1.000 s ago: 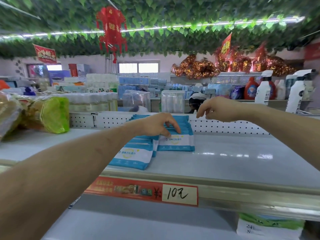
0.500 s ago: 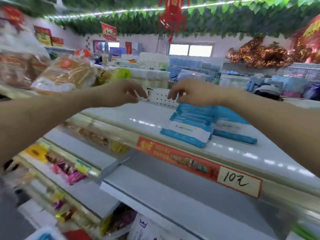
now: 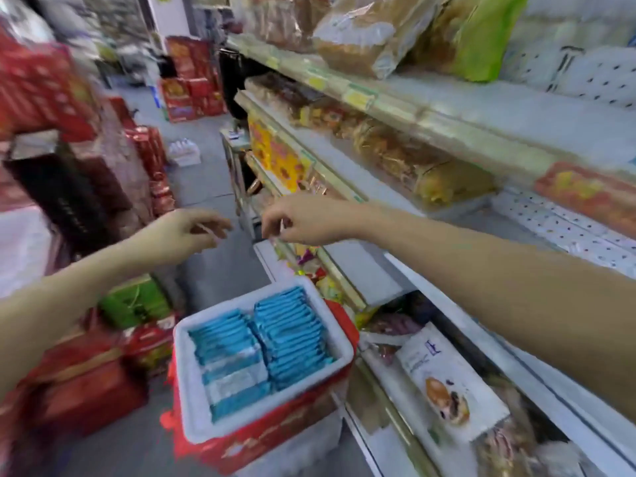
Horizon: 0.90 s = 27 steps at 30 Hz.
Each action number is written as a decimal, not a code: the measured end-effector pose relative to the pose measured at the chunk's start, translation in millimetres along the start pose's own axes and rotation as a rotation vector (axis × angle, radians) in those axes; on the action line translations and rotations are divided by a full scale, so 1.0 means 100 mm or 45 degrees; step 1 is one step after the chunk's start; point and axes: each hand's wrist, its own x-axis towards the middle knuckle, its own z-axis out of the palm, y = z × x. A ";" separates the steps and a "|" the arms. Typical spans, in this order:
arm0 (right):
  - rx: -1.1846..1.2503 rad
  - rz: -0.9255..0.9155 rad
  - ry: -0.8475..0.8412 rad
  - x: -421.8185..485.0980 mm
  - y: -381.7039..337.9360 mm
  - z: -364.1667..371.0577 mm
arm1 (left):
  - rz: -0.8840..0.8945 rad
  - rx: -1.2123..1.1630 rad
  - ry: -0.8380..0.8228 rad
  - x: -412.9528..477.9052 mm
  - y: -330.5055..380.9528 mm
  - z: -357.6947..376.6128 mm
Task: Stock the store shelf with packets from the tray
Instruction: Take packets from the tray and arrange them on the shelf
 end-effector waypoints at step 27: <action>0.417 -0.099 -0.736 0.46 -0.46 2.81 | -0.544 -0.118 -0.054 -1.37 -1.24 0.85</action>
